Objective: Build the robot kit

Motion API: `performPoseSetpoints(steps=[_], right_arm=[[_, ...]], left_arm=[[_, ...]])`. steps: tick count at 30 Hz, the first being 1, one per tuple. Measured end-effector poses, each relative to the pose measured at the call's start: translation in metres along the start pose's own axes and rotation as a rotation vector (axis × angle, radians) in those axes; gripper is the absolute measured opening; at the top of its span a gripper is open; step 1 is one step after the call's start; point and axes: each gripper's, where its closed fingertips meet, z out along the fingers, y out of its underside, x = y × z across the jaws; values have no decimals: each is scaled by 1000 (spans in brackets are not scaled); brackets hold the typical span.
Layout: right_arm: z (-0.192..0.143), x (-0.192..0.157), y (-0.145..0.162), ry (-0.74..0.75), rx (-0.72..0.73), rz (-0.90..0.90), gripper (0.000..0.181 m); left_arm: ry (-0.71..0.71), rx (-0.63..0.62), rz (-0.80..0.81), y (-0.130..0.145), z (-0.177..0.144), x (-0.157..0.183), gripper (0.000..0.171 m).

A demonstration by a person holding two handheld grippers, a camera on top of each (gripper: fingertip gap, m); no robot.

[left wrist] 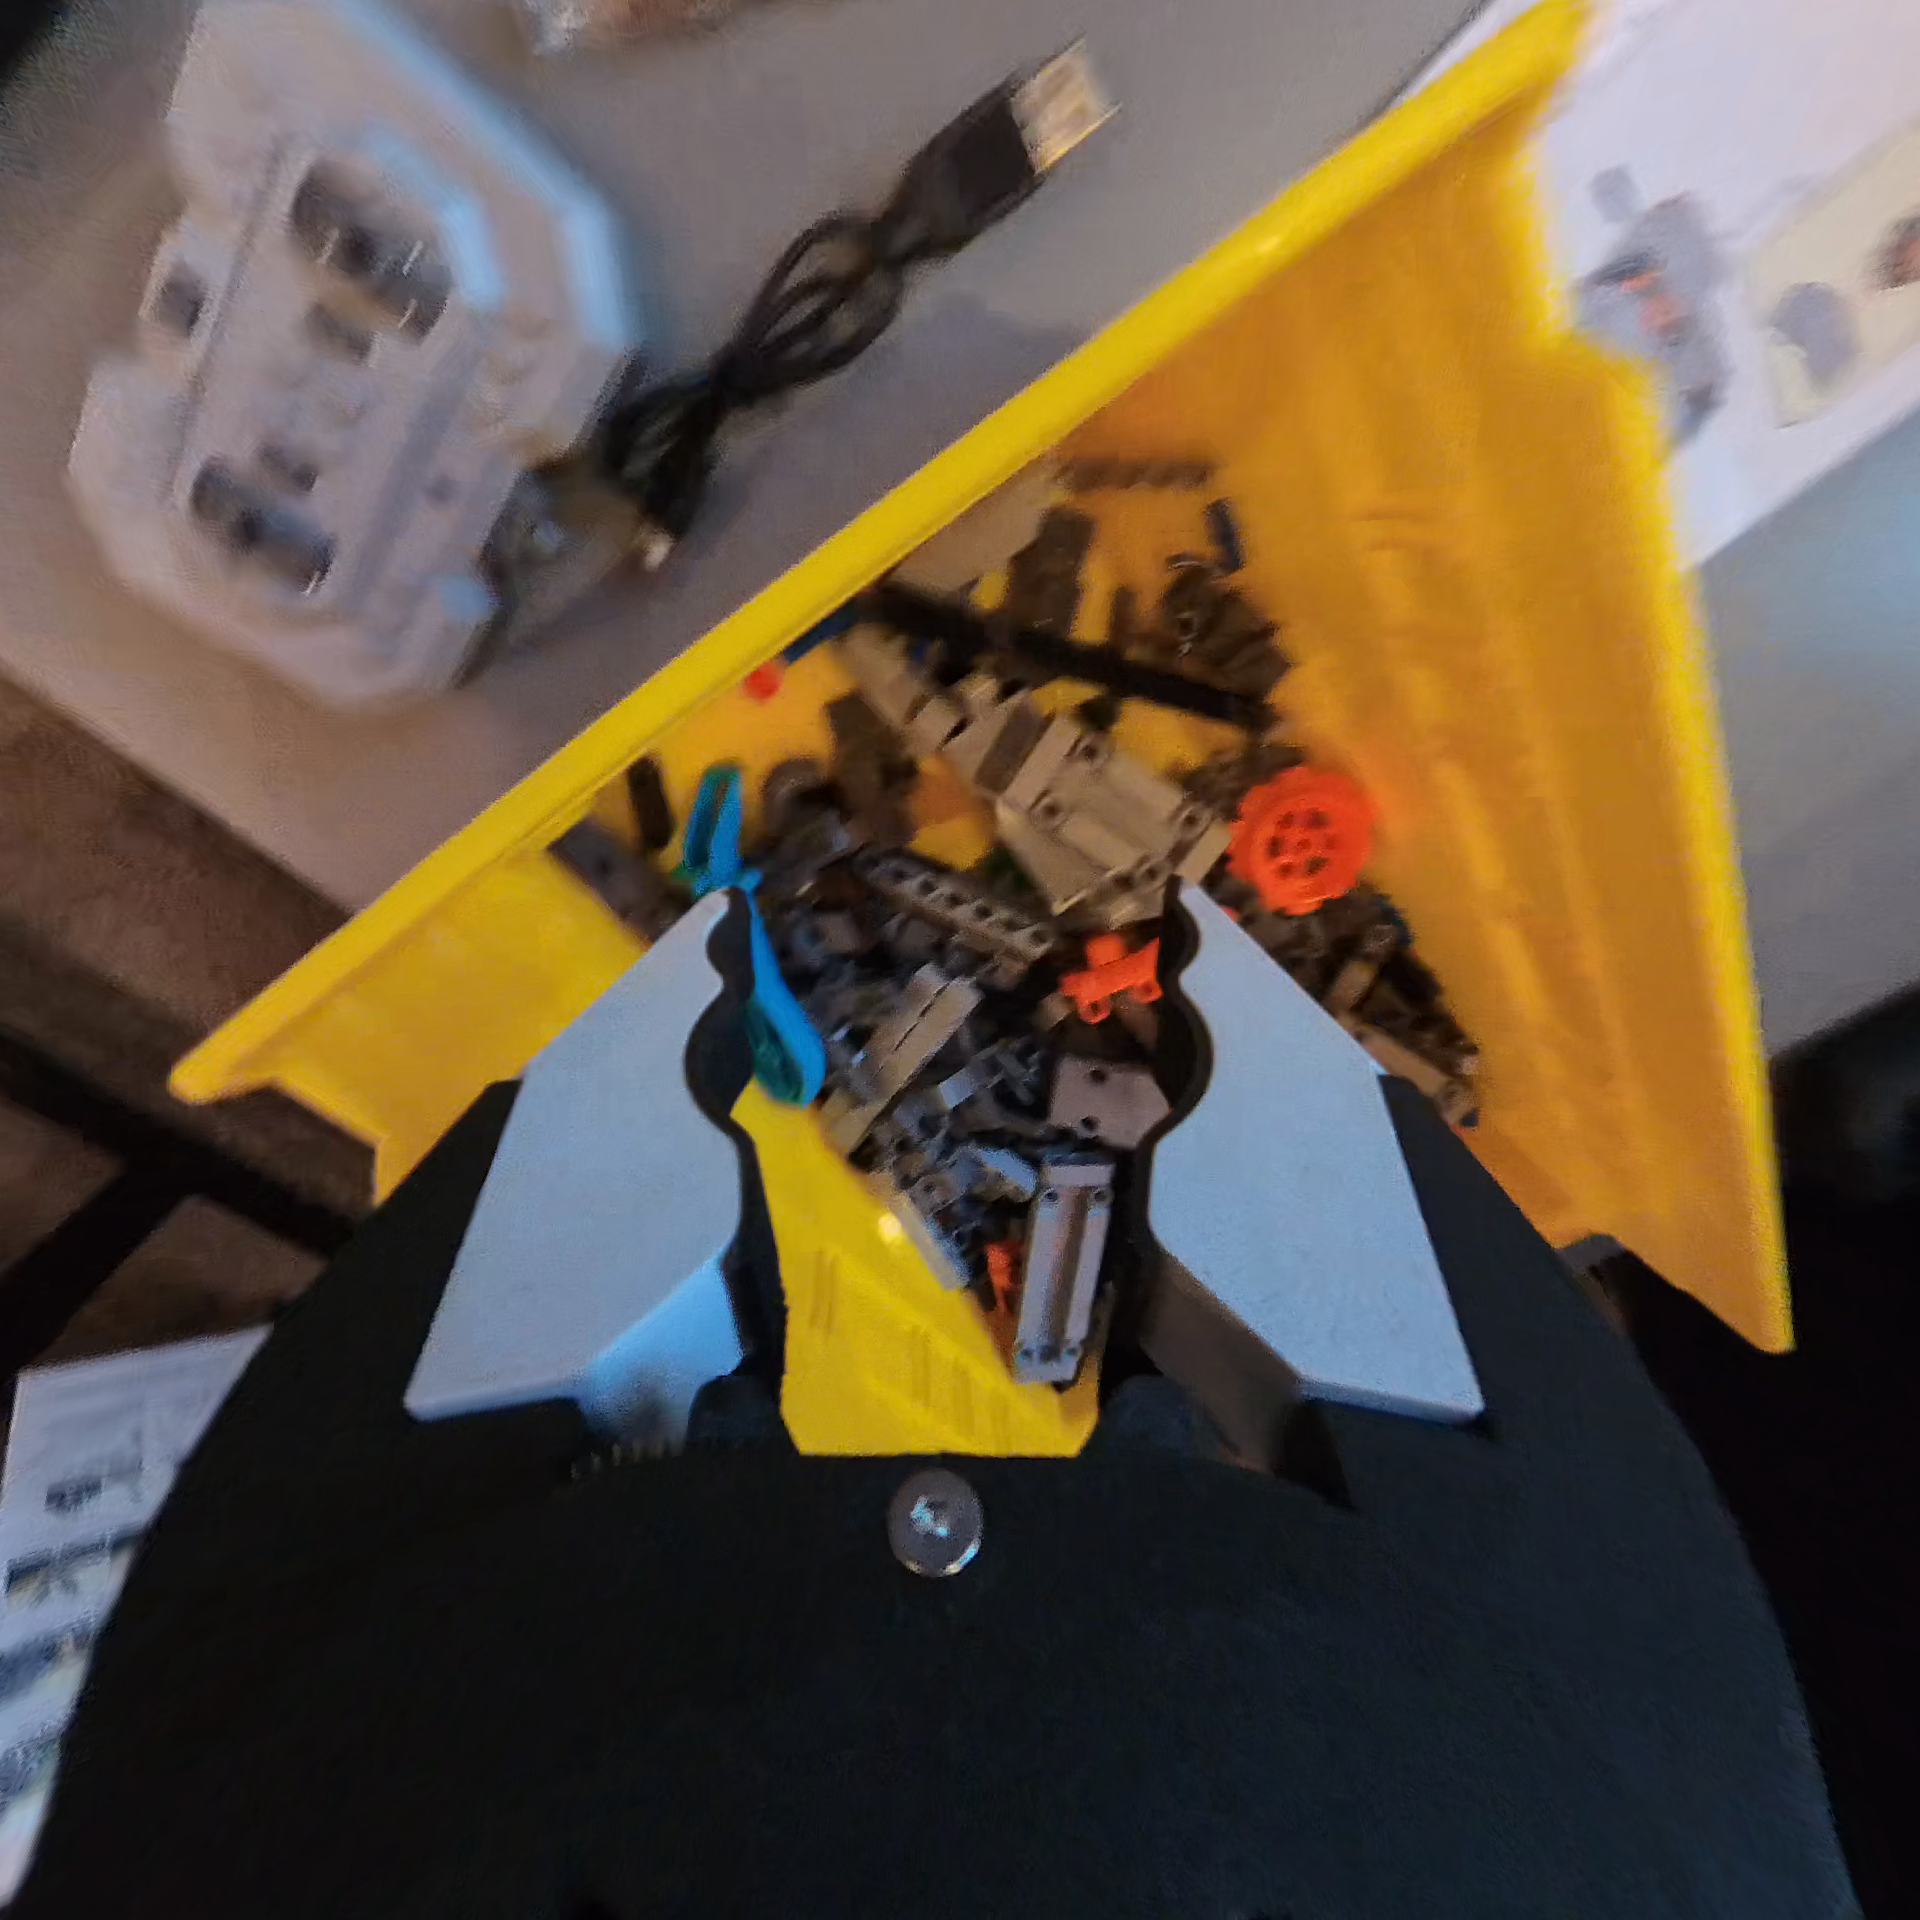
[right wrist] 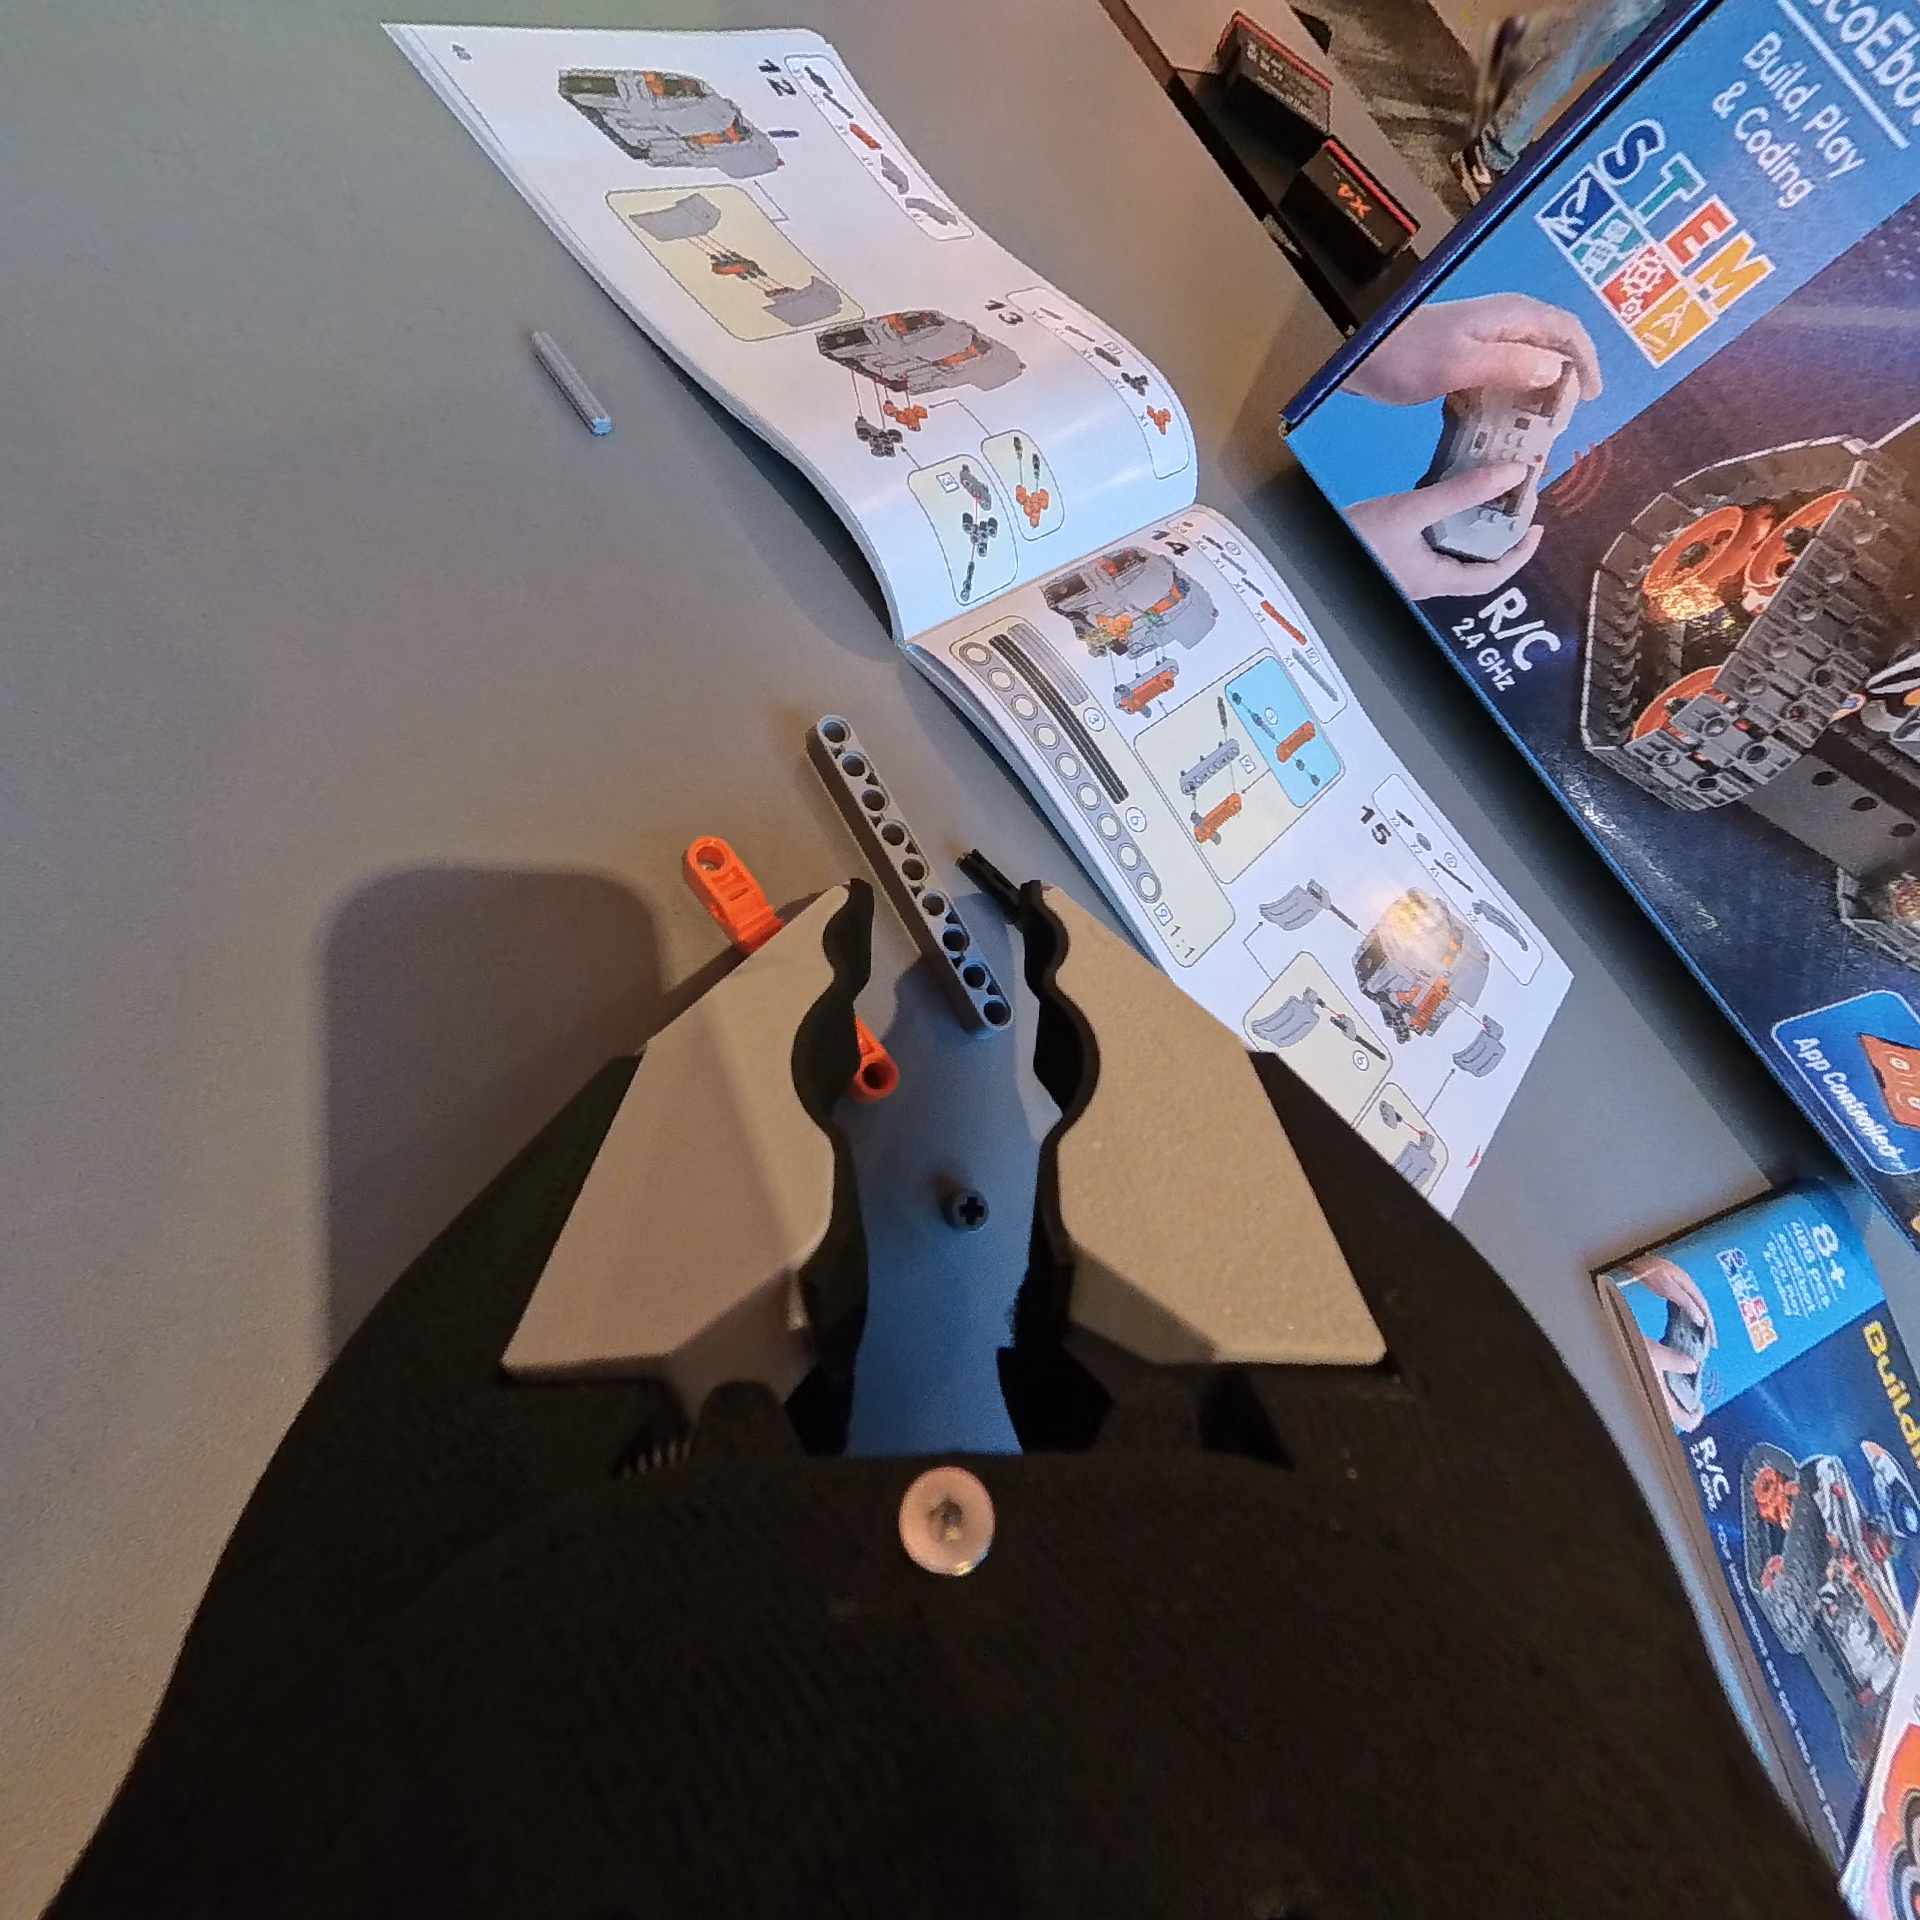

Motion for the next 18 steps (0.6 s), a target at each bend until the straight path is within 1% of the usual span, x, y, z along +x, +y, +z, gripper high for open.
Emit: performPoseSetpoints(steps=[1,4,5,6,9,10,11,12,13,14,16,18], right_arm=[[0,0,0,0,0,0,27],[0,0,0,1,0,-2,27],[0,0,0,1,0,-3,27],[0,0,0,1,0,-3,27],[0,0,0,1,0,-2,27],[0,0,0,1,0,-2,27],[0,0,0,1,0,-3,27],[0,0,0,2,0,-3,27],[0,0,0,2,0,-5,27],[0,0,0,2,1,-6,27],[0,0,0,2,1,-7,27],[0,-1,0,2,1,-9,26]], left_arm=[[-15,-25,-30,9,3,-9,78],[-18,-102,-72,33,26,-19,84],[-51,-129,-71,41,34,-25,89],[-83,-137,-60,45,40,-29,83],[-133,-130,-34,46,50,-31,86],[-130,-134,-24,46,53,-28,94],[-112,-152,-16,49,57,-23,106],[-114,-187,-4,53,61,-21,111],[-122,-206,7,54,64,-21,109],[-117,-208,13,54,67,-19,102],[-96,-205,-1,53,68,-17,97],[-95,-191,-8,52,66,-19,86]])
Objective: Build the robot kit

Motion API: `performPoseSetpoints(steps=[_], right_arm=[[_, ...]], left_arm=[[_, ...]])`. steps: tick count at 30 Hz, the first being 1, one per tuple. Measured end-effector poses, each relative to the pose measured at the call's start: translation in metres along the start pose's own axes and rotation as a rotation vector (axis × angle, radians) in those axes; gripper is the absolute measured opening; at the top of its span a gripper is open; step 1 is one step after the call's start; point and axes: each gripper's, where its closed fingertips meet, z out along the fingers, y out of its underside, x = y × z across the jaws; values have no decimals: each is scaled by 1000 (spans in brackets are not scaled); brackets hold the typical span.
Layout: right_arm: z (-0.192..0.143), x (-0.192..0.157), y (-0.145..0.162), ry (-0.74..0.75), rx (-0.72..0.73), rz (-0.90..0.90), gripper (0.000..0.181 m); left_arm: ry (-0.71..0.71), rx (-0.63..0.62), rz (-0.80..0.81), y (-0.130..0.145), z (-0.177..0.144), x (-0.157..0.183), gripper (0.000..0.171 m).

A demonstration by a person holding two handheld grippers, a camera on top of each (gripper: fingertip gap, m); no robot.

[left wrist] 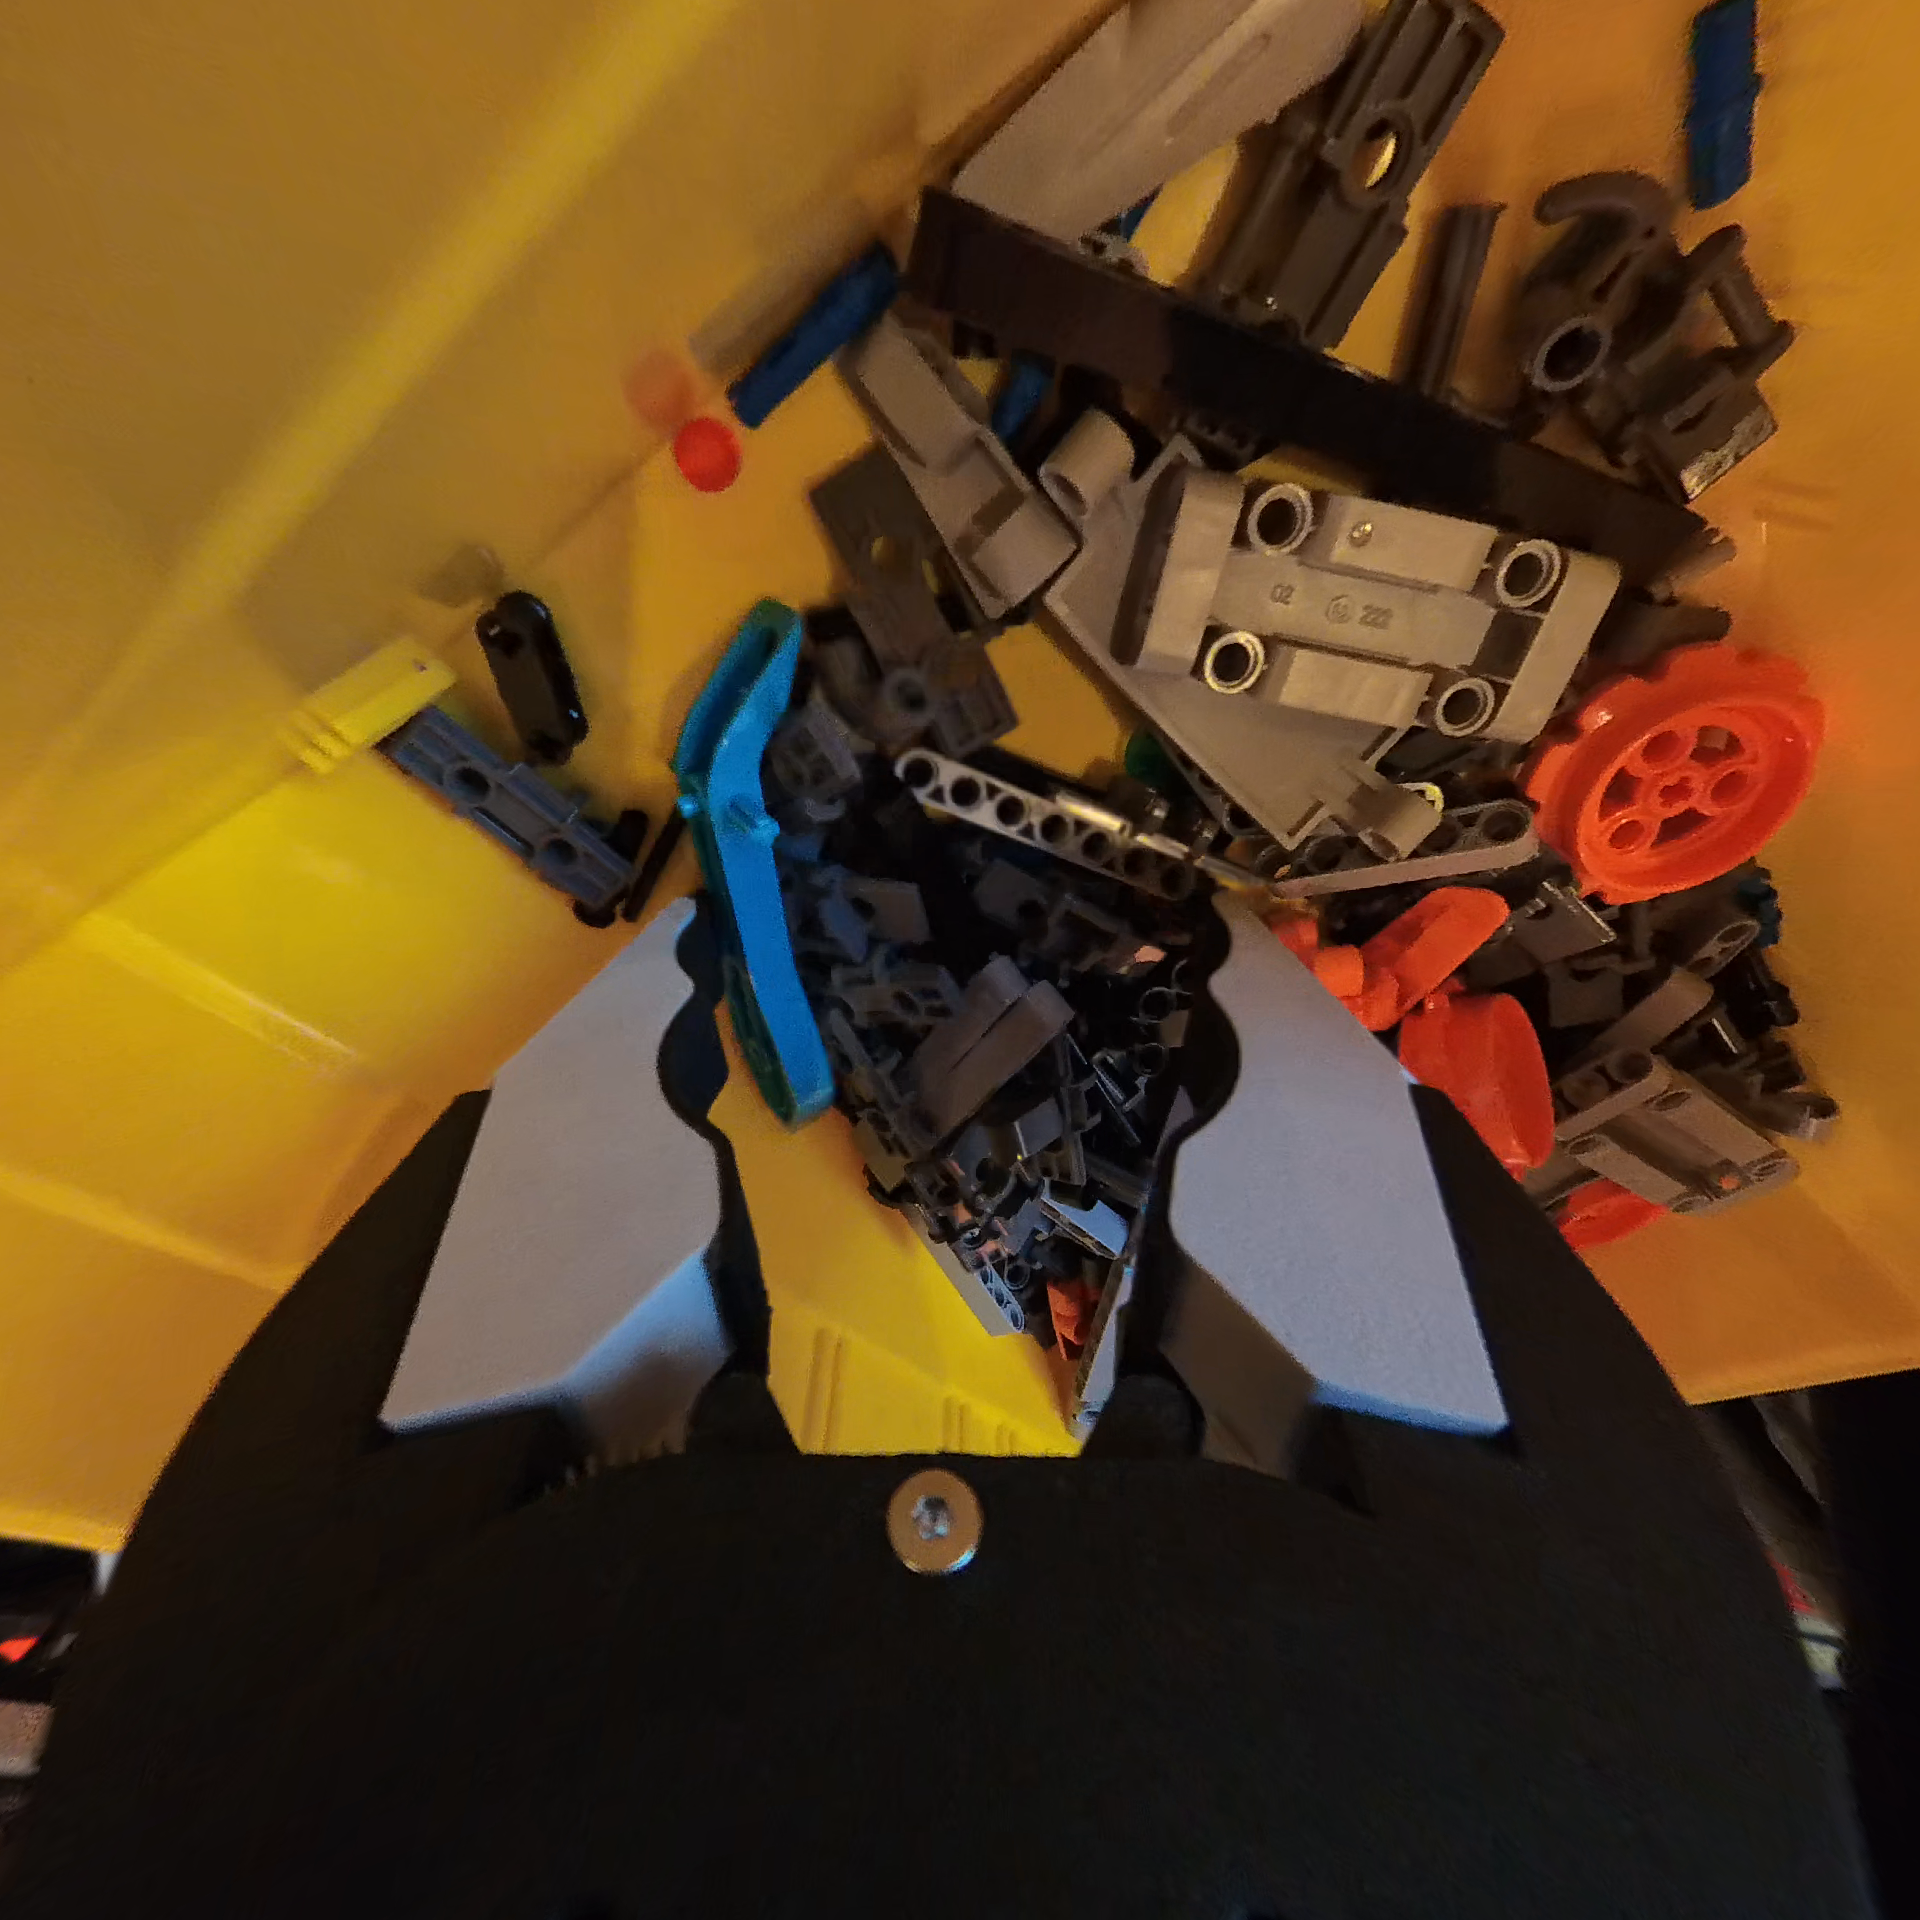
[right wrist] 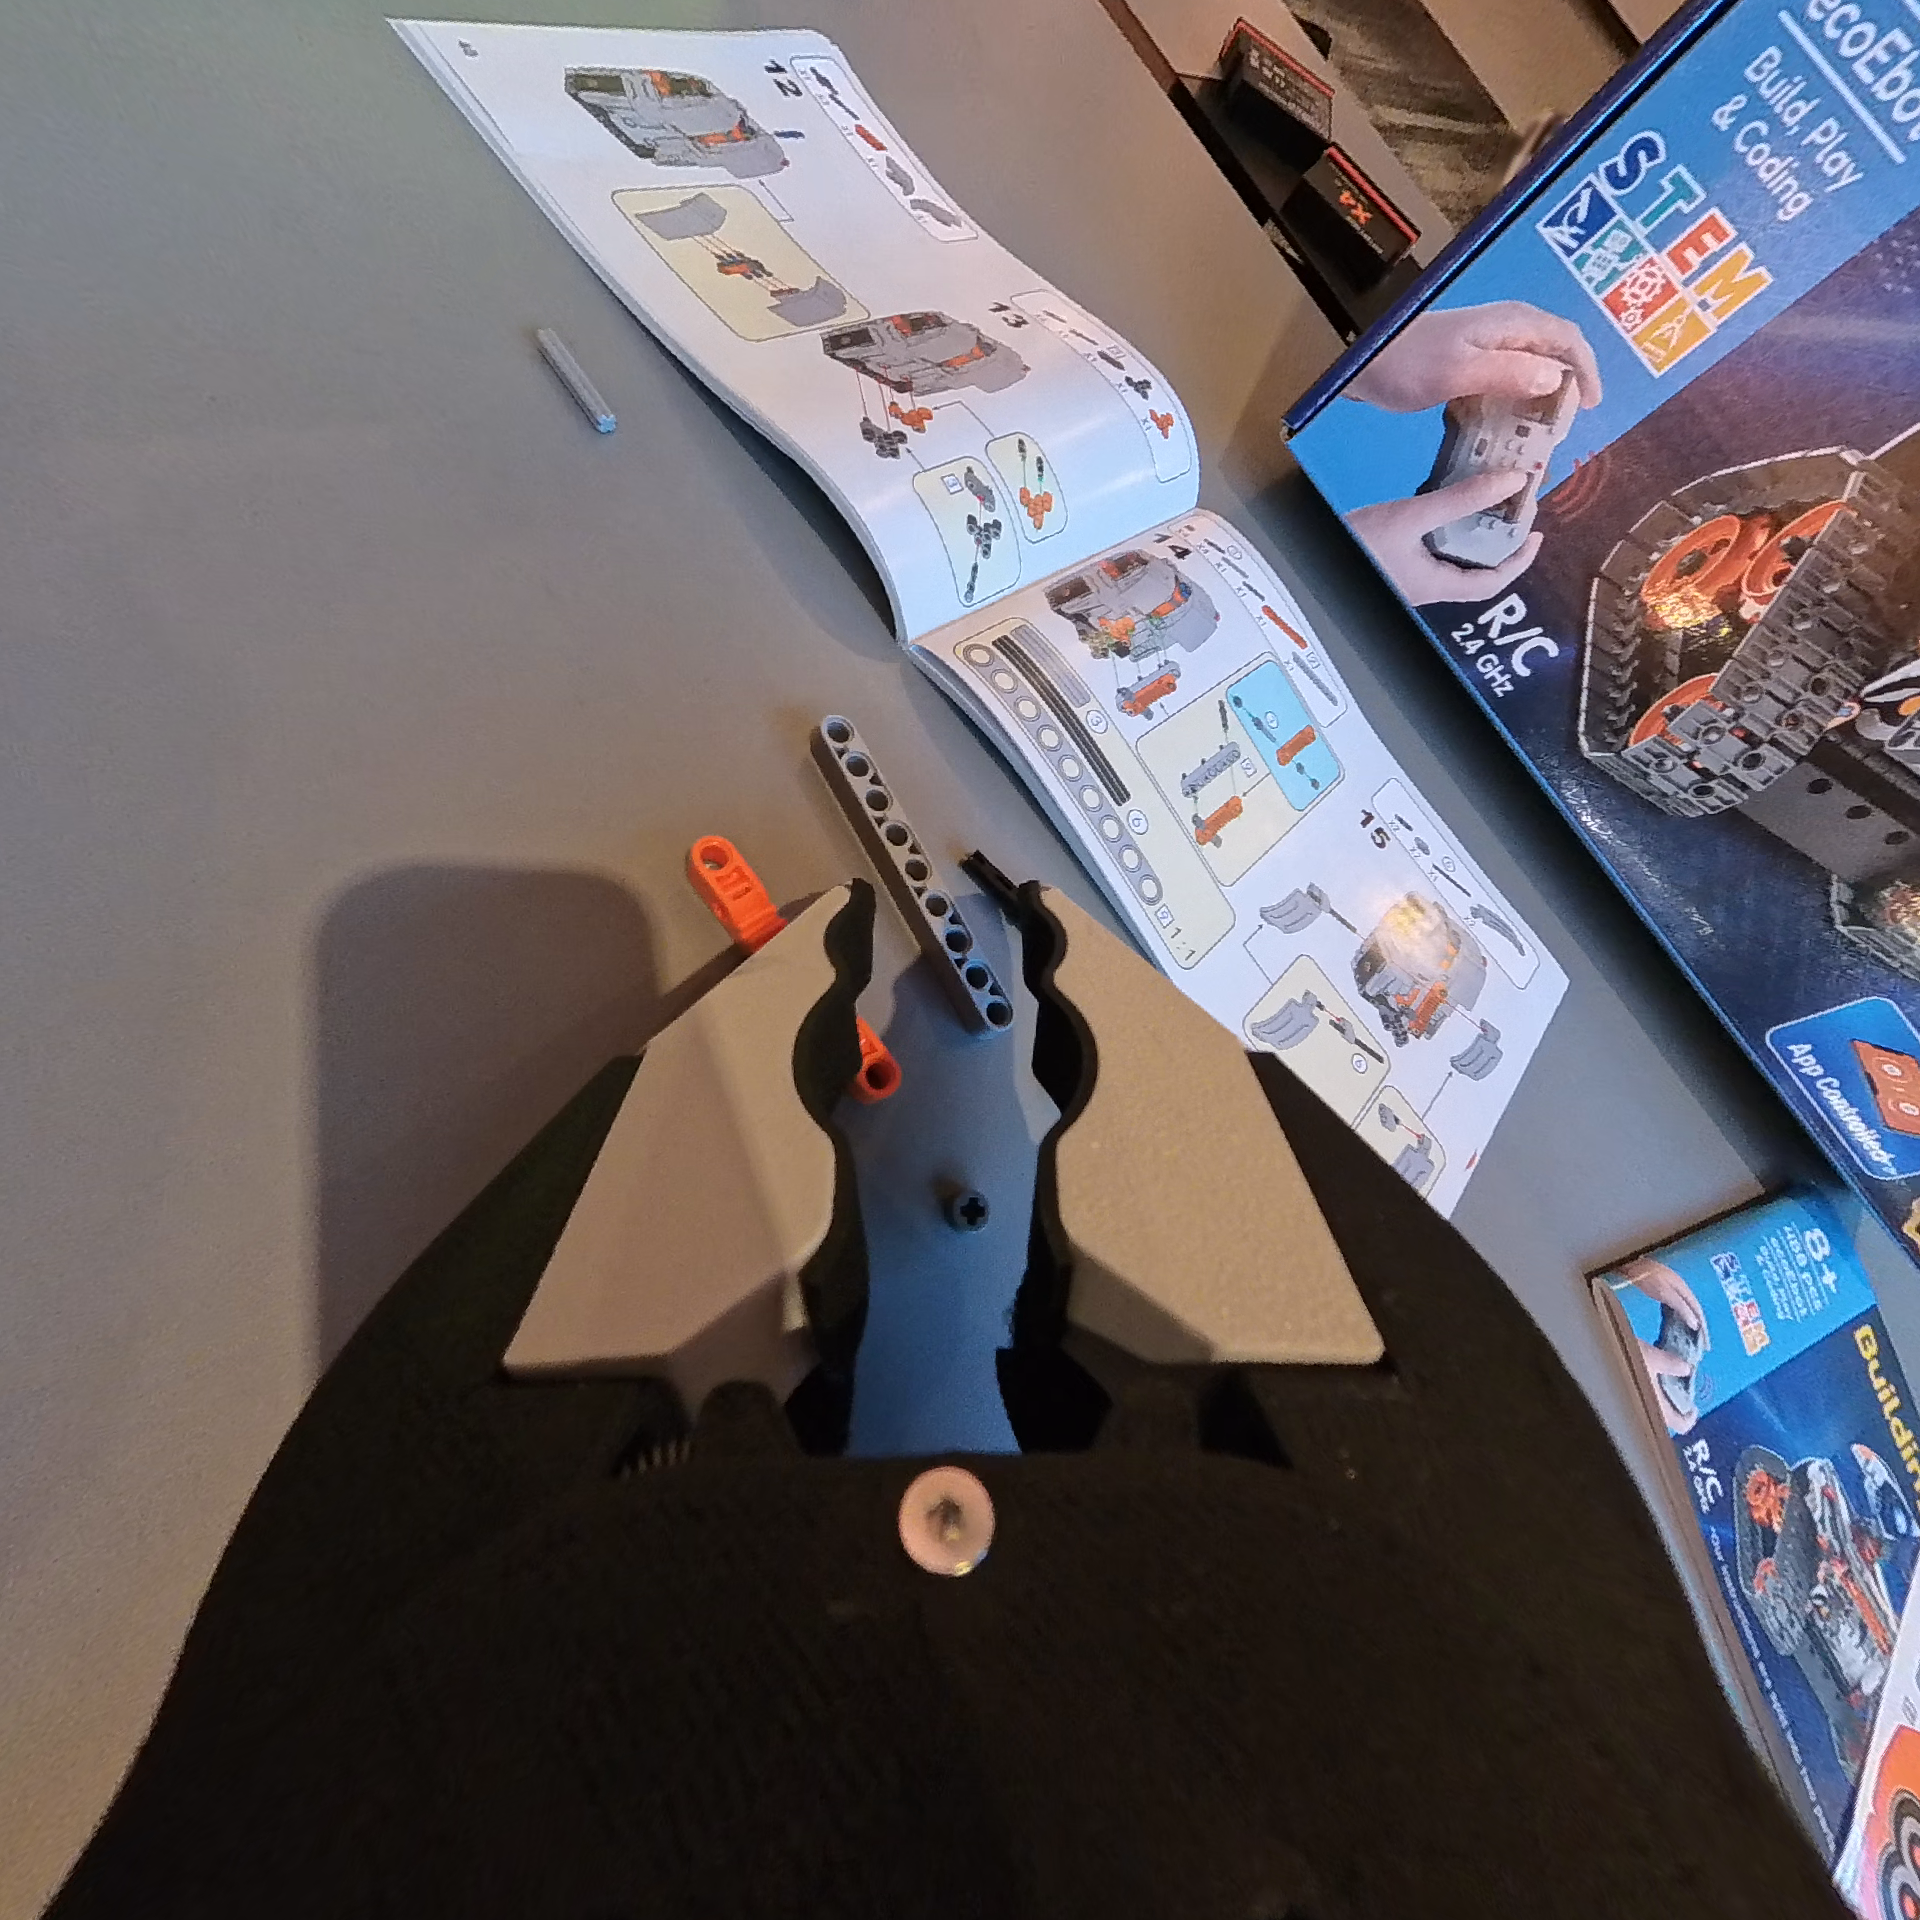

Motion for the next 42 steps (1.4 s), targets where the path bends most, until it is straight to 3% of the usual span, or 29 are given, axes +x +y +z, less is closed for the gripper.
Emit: performPoseSetpoints(steps=[3,9,14,19,20,21,27,29,33,35,36,37,42], right_arm=[[0,0,0,0,0,1,26],[0,0,0,0,0,2,26],[0,1,0,-2,-2,9,27],[1,0,0,-2,-2,10,27],[0,1,0,-3,-2,11,27],[1,1,1,-3,-2,11,27],[1,0,1,-4,-2,11,27],[1,0,1,-4,-2,11,27],[1,1,1,-3,-3,11,27],[1,1,1,-3,-3,13,27],[1,1,1,-2,-4,15,27],[1,1,1,-2,-5,17,27],[1,2,1,-2,-6,20,27]], left_arm=[[37,35,5,-1,-5,5,47],[107,55,14,-5,-22,15,24],[222,183,27,-37,-62,35,24],[335,267,58,-67,-75,61,24],[397,285,78,-71,-78,73,32],[434,287,91,-72,-80,80,52],[181,247,49,-43,-66,24,69],[191,140,-2,-21,-49,17,79],[189,22,-27,-5,-11,14,75],[102,65,11,-12,-10,6,56],[122,96,29,-17,-11,12,30],[144,113,45,-20,-12,18,17],[92,107,73,-21,-19,14,15]])
